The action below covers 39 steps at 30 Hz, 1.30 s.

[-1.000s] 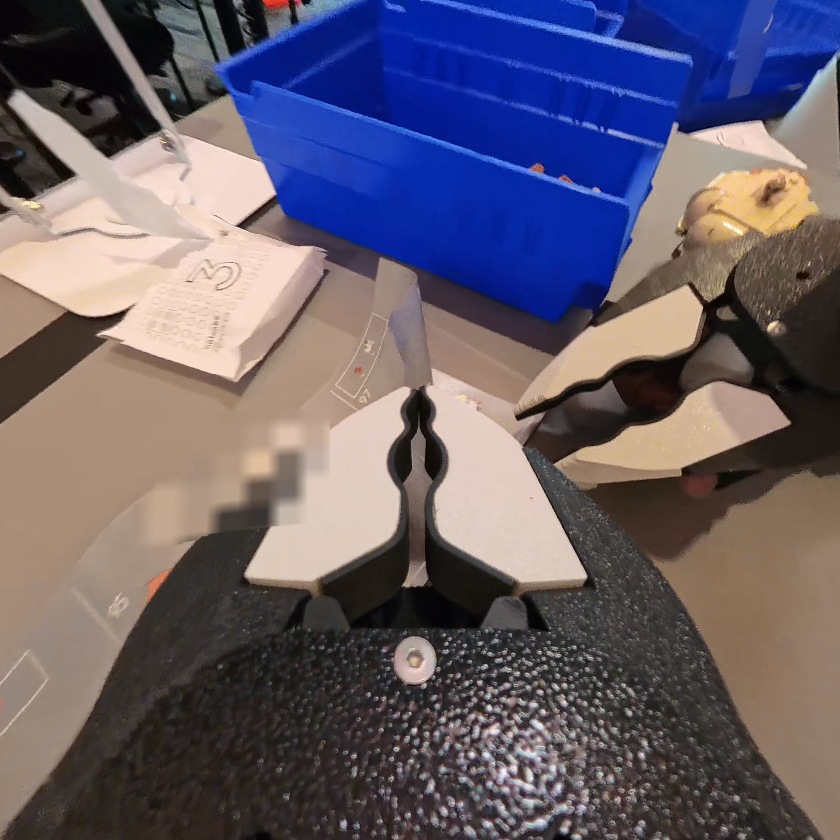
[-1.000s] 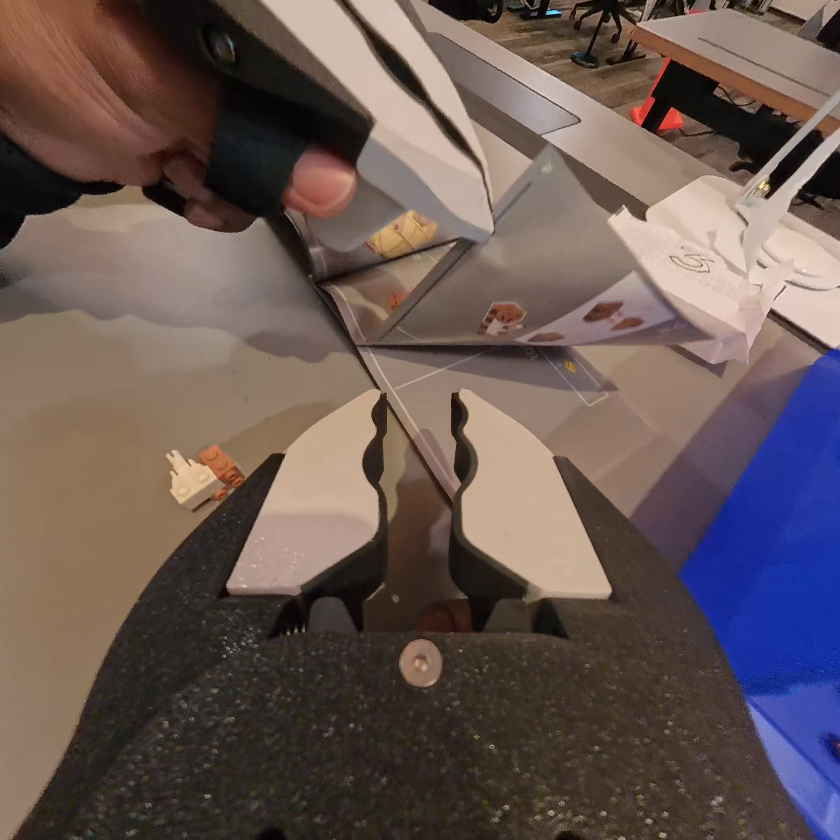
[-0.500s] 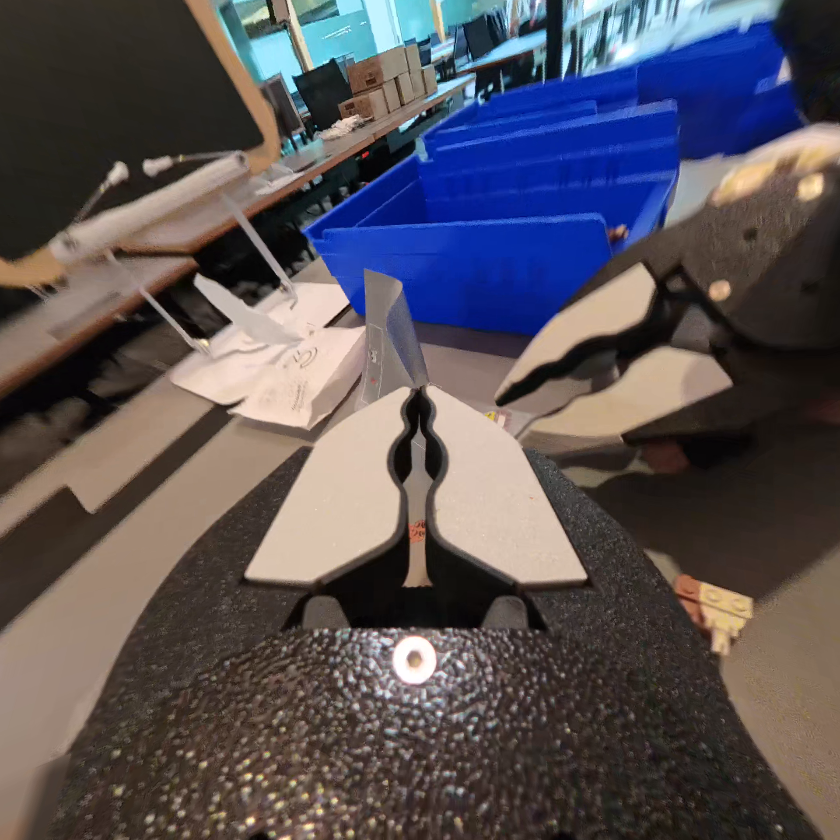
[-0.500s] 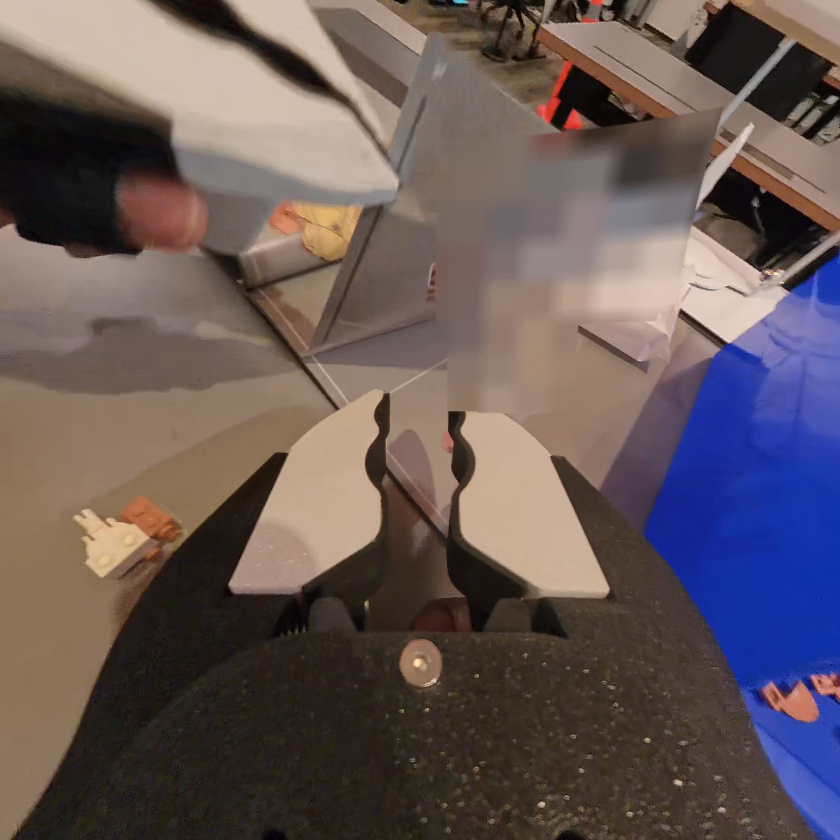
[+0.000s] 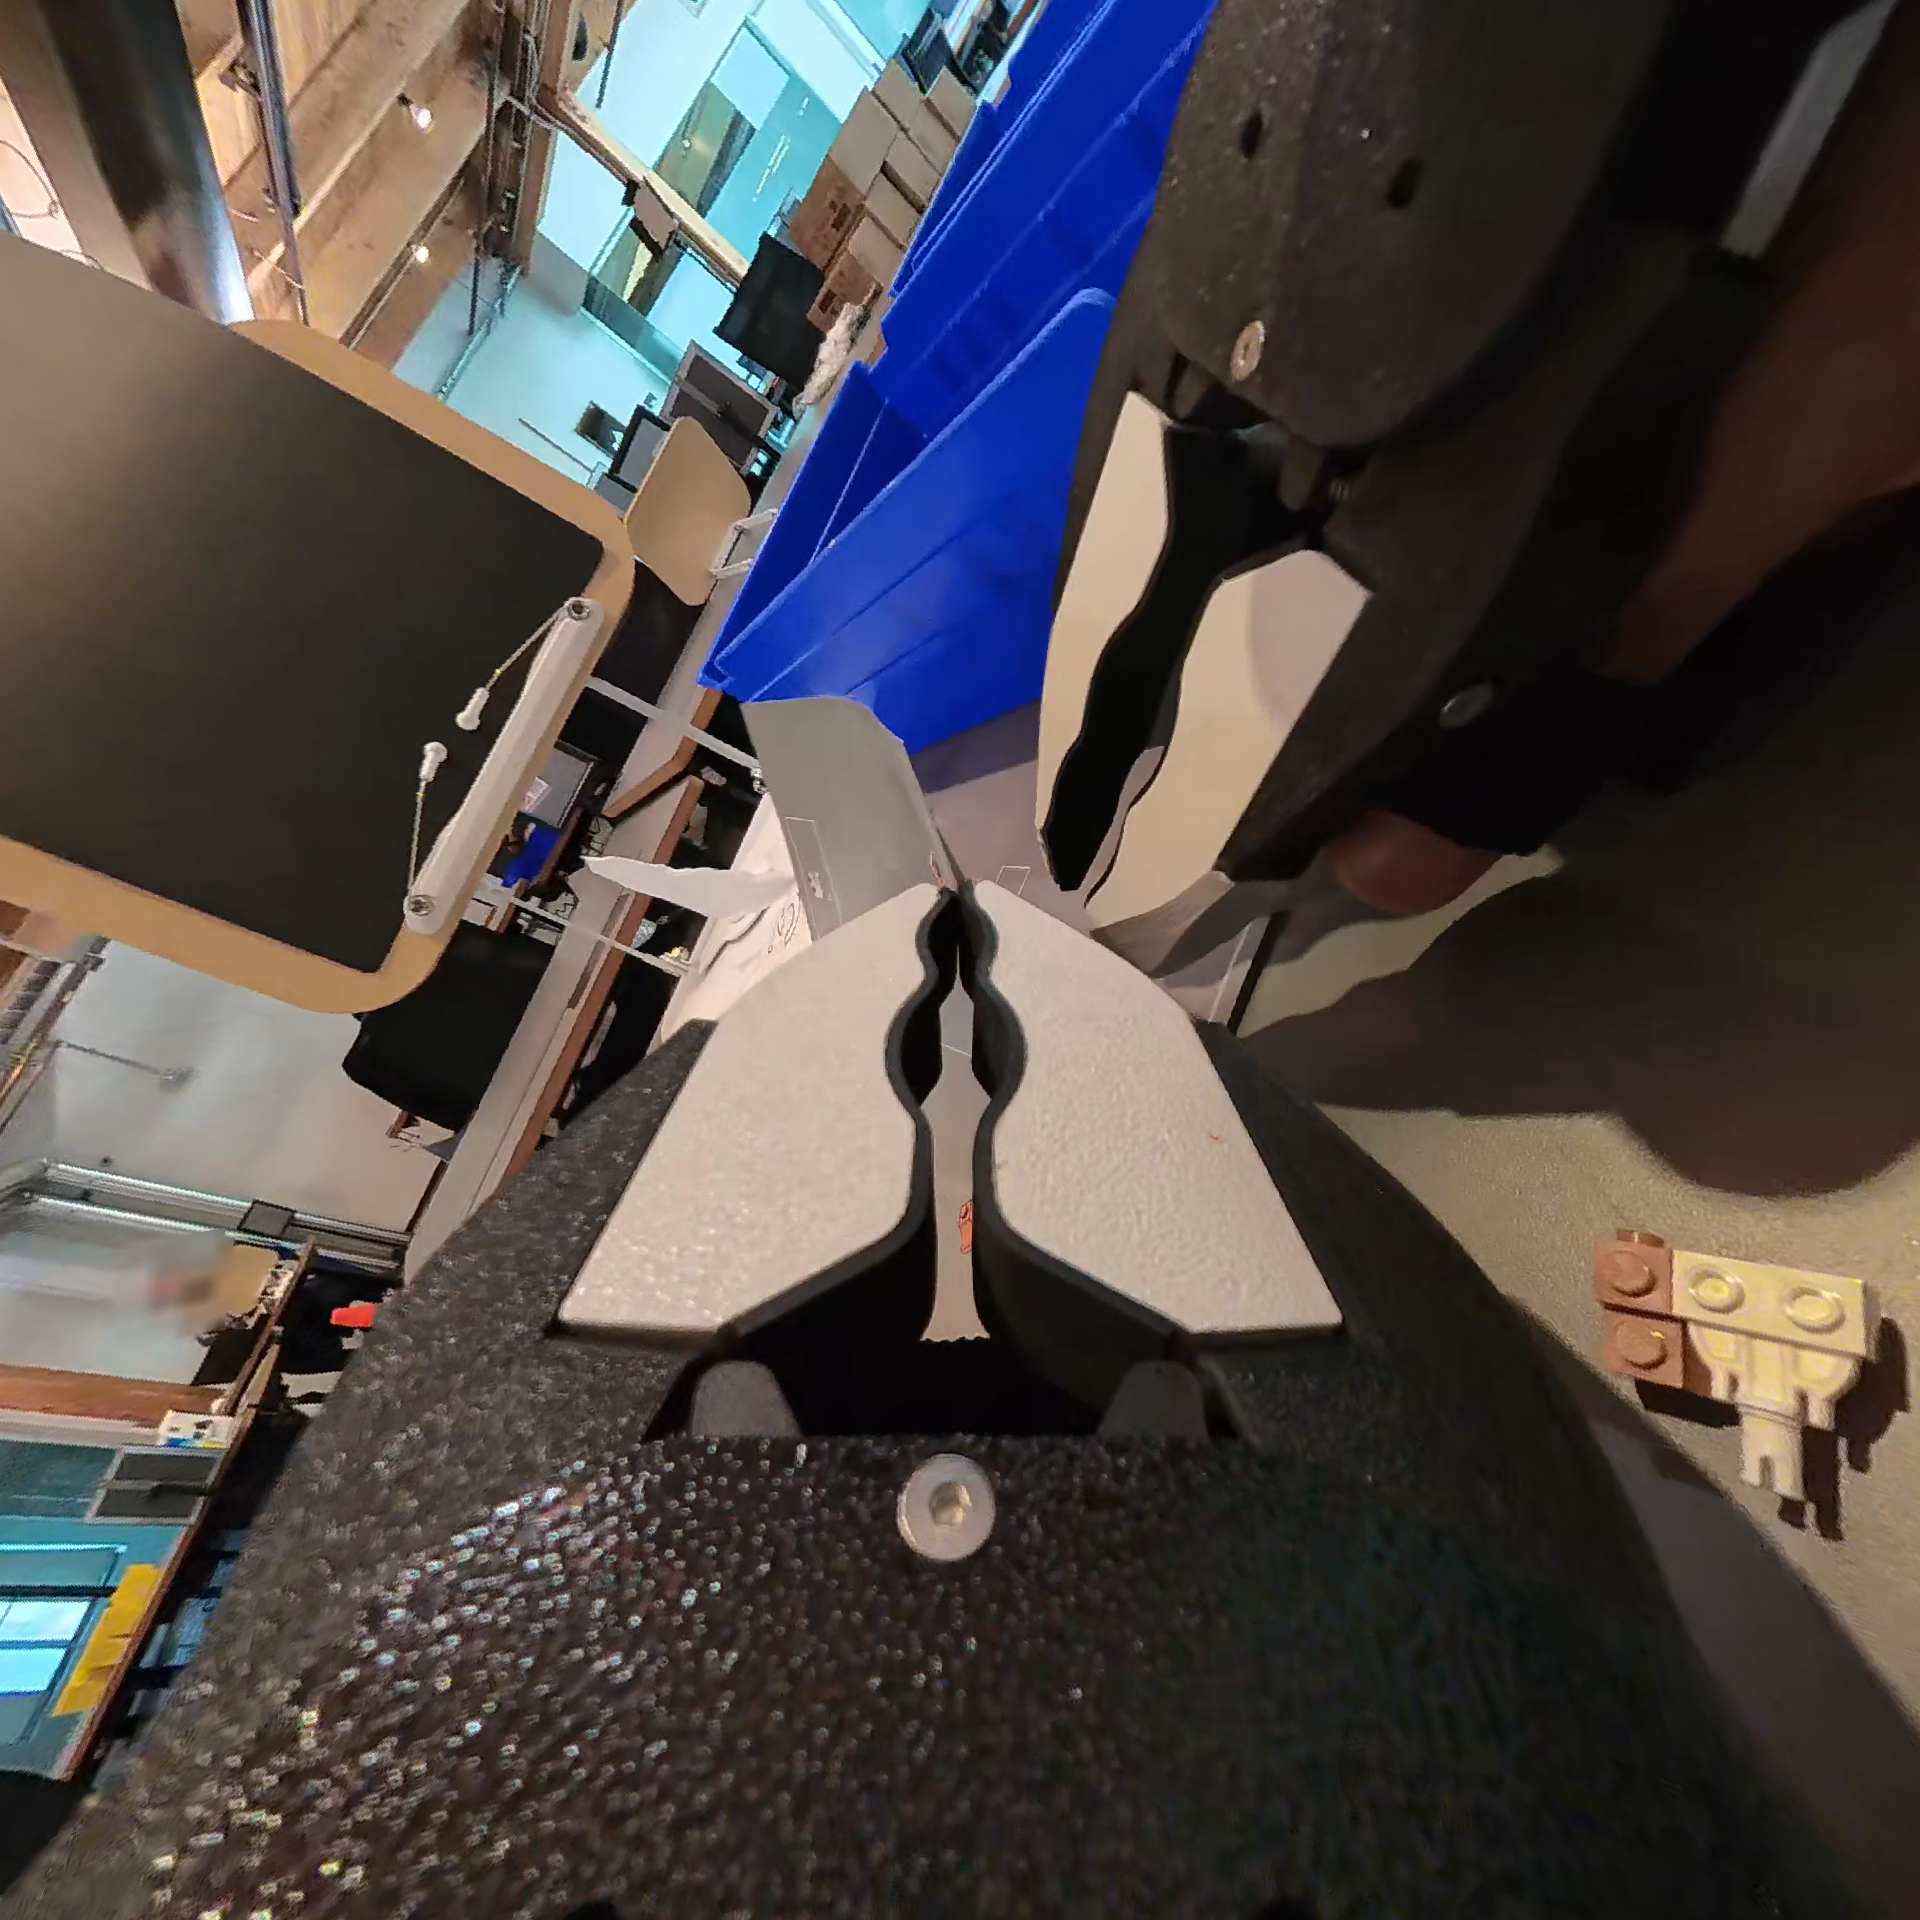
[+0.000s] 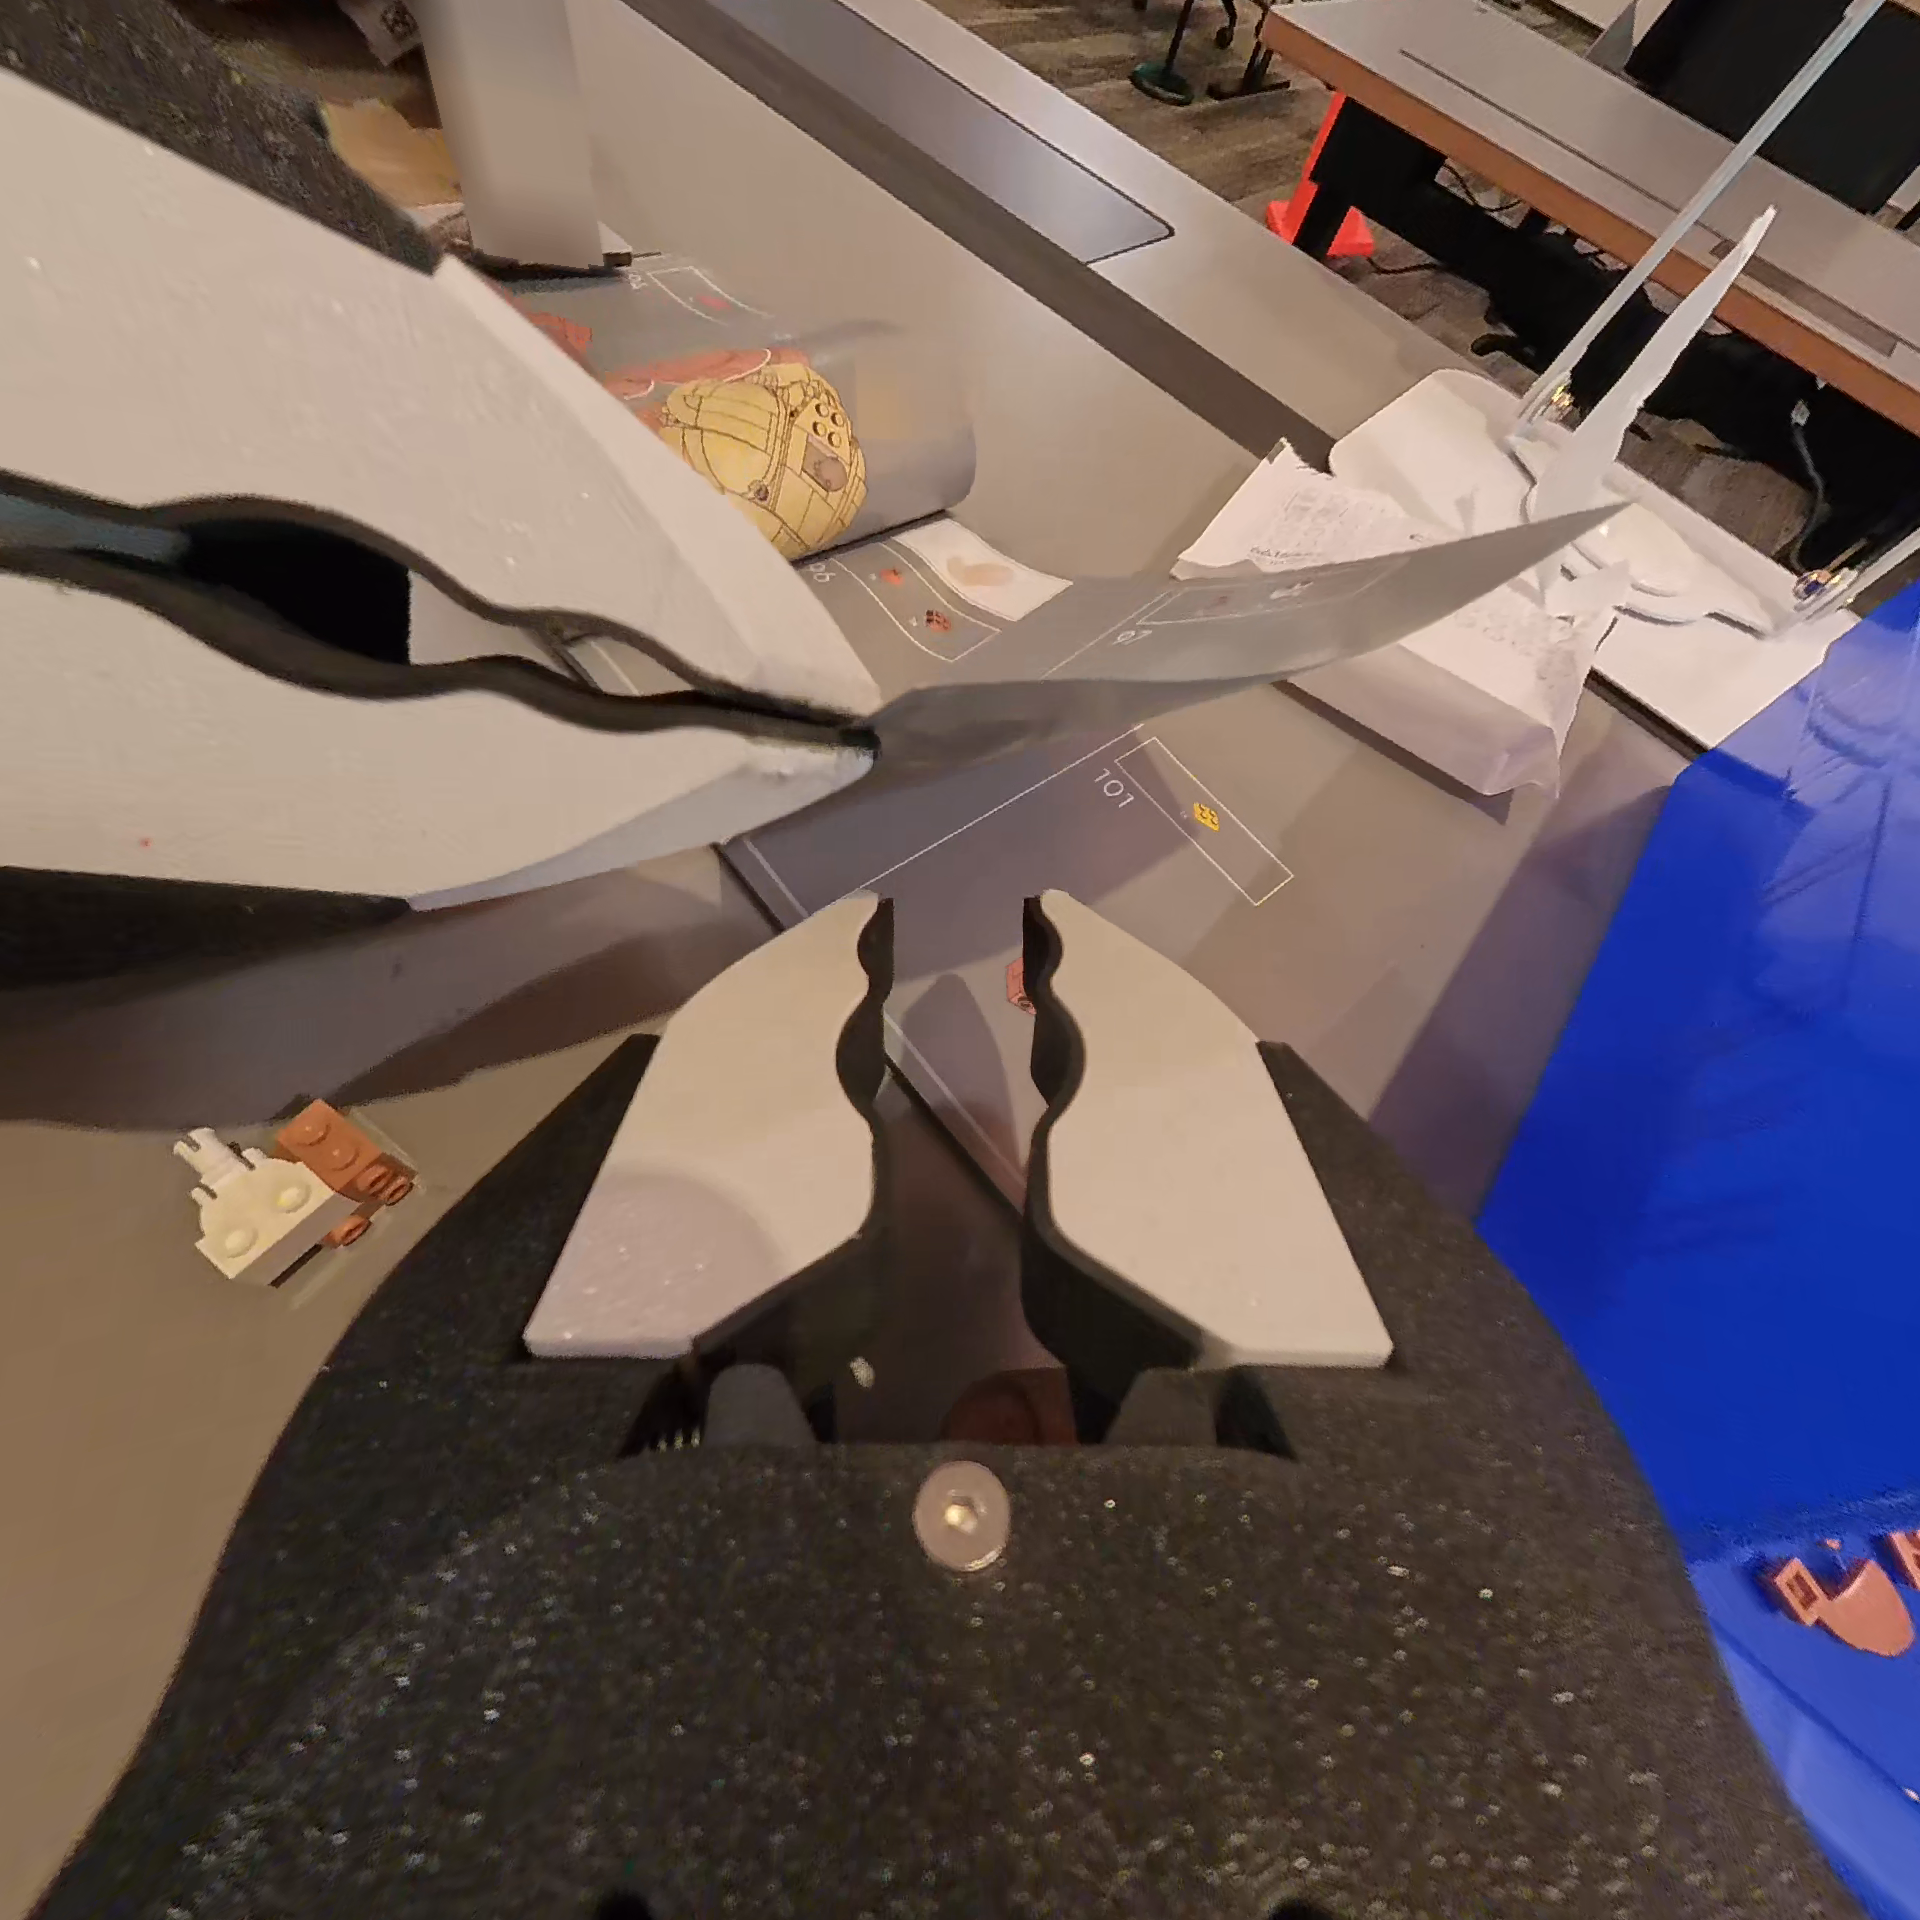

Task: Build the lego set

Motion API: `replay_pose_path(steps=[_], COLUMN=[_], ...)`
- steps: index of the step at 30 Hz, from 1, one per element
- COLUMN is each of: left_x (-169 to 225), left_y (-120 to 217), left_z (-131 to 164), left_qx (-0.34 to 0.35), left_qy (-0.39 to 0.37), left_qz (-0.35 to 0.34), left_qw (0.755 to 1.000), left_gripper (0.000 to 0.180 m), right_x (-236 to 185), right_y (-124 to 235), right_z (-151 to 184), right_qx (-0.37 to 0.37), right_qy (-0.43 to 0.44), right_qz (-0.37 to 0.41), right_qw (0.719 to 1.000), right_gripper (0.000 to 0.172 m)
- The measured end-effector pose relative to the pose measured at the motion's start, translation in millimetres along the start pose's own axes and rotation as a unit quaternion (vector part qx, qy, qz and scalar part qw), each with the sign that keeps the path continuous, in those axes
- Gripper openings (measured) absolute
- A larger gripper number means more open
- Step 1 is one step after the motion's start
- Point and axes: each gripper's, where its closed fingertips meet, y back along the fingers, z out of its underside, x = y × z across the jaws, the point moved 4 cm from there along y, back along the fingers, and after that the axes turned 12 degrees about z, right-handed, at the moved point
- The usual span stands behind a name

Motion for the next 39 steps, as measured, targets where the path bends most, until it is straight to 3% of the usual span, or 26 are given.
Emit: replay_pose_path(steps=[23, 26, 28, 31, 35, 39], left_x=[-2.2, -7.2, -14.3, -33.9, -55.0, -55.4], left_y=[0.9, 5.0, 11.1, 28.3, 58.4, 78.1], left_z=[1.5, 2.1, 2.3, 8.9, 48.4, 95.5], left_qx=[-0.002, 0.004, 0.022, 0.084, 0.144, 0.130], left_qy=[-0.003, 0.017, 0.074, 0.244, 0.464, 0.587], left_qz=[-0.008, -0.016, -0.018, -0.019, -0.039, -0.058], left_qw=[1.000, 1.000, 0.997, 0.966, 0.873, 0.797], left_gripper=[0.000, 0.000, 0.000, 0.000, 0.000, 0.000], right_x=[-3.1, -3.5, -4.5, -8.4, -12.3, -24.8], right_y=[0.4, 0.0, -2.4, -8.9, -17.4, -26.7], right_z=[-4.0, -6.9, -9.9, -15.6, -26.8, -41.7], right_qx=[0.021, 0.033, 0.039, 0.037, 0.037, 0.037], right_qy=[0.016, 0.019, 0.019, 0.018, 0.045, 0.068], right_qz=[0.001, 0.004, 0.004, -0.003, -0.003, -0.038], right_qw=[1.000, 0.999, 0.999, 0.999, 0.998, 0.996], right_gripper=[0.023, 0.023, 0.023, 0.023, 0.023, 0.025])
